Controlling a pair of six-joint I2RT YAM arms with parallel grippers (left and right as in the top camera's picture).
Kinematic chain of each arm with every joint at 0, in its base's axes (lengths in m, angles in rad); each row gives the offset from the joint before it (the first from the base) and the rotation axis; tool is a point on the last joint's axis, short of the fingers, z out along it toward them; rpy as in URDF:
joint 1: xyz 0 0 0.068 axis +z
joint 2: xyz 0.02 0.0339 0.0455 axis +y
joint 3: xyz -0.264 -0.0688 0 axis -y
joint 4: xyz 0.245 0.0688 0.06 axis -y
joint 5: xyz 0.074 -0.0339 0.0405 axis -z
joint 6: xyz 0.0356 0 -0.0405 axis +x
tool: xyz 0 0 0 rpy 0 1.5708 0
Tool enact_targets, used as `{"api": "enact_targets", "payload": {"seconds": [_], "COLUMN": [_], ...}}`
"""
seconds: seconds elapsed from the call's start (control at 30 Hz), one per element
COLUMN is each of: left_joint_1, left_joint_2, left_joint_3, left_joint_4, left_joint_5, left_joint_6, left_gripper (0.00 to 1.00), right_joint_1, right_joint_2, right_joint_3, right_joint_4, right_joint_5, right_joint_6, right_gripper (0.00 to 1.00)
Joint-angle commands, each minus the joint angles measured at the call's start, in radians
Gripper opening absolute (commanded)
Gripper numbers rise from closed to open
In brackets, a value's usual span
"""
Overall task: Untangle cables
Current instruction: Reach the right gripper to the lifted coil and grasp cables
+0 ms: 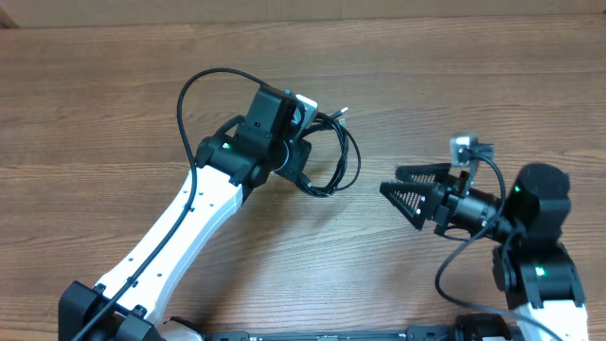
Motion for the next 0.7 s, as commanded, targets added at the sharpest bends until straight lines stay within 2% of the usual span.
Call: {"api": "enact_targets", "payload": {"seconds": [0.0, 0.03, 0.1, 0.17, 0.3, 0.37, 0.47, 0.67], "left_joint_1": [-0.019, -0.026, -0.043, -0.053, -0.066, -0.068, -0.072, -0.115], "left_joint_2": [-0.023, -0.023, -0.023, -0.023, -0.022, -0.022, -0.022, -0.022], "left_joint_3": [0.019, 0.019, 0.019, 0.019, 0.019, 0.019, 0.019, 0.019], "left_joint_4": [0.007, 0.008, 0.015, 0.021, 0.042, 0.041, 0.037, 0.038], "left_joint_5": [0.041, 0.042, 0.035, 0.033, 0.035, 0.04, 0.066, 0.072], "left_joint_6": [-0.019, -0.011, -0.004, -0.004, -0.005, -0.005, -0.005, -0.005], "left_gripper": [0.04, 0.04, 0.04, 0.04, 0.04, 0.04, 0.04, 0.04], "right_joint_1": [0.017, 0.025, 0.057, 0.083, 0.154, 0.18, 0.213, 0.272], "right_joint_2": [0.057, 0.078, 0.131, 0.162, 0.237, 0.256, 0.267, 0.27], "right_joint_3": [0.022, 0.022, 0.022, 0.022, 0.022, 0.022, 0.022, 0.022], "right_joint_4": [-0.003, -0.004, -0.007, -0.007, -0.003, -0.002, -0.001, 0.035], "right_joint_5": [-0.076, -0.073, -0.054, -0.032, 0.026, 0.054, 0.103, 0.164], "right_joint_6": [0.046, 0.046, 0.045, 0.044, 0.041, 0.041, 0.042, 0.042], "right_gripper": [0.71, 0.7, 0.62, 0.61, 0.63, 0.7, 0.75, 0.77]}}
